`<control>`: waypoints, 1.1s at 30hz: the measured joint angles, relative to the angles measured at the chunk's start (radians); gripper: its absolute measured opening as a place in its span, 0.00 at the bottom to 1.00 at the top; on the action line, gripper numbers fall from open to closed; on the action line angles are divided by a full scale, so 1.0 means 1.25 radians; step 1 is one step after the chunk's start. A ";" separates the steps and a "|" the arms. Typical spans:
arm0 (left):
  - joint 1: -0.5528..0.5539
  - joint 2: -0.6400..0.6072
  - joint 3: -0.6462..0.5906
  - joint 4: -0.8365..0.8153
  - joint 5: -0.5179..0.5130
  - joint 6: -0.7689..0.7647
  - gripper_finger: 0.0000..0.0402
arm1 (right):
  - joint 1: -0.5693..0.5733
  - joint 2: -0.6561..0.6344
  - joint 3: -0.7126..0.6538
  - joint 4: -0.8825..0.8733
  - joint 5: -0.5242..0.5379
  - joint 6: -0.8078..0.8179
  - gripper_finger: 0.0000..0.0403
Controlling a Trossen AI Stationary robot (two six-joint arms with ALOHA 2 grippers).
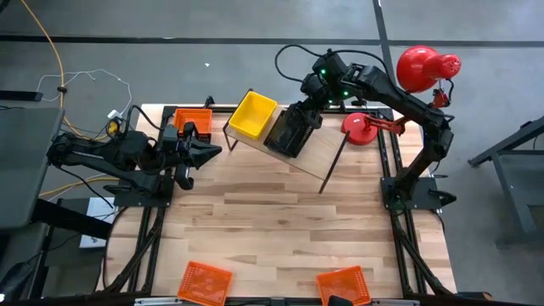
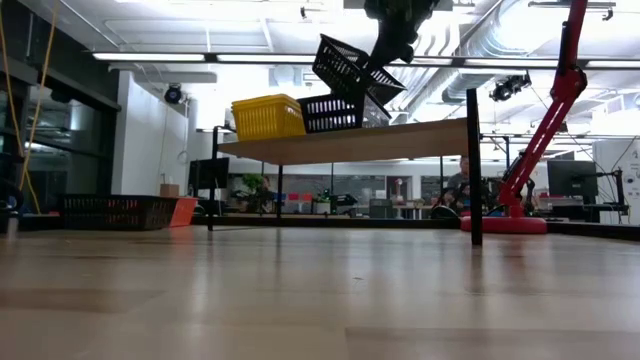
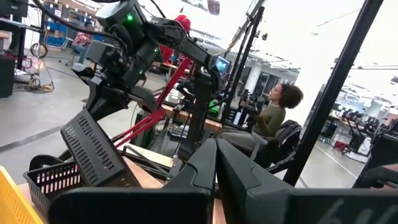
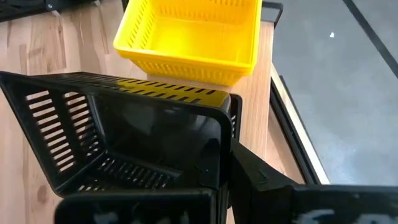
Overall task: Stack baskets on shelf by color
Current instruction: Stack the bottom black bin on top of the black bin on the shelf
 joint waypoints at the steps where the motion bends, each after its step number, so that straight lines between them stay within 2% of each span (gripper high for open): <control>1: 0.000 0.000 0.000 0.000 0.000 0.001 0.00 | -0.002 0.001 0.000 -0.008 -0.002 0.000 0.00; 22: 0.000 0.000 0.000 0.000 0.000 0.001 0.00 | -0.002 0.013 0.001 -0.007 -0.002 0.000 0.01; 26: 0.000 0.000 0.000 0.000 0.000 0.001 0.00 | -0.002 0.013 0.001 -0.007 -0.002 0.000 0.09; 33: 0.000 0.000 0.000 0.000 0.000 0.000 0.00 | -0.002 0.012 0.000 -0.008 -0.017 0.013 0.32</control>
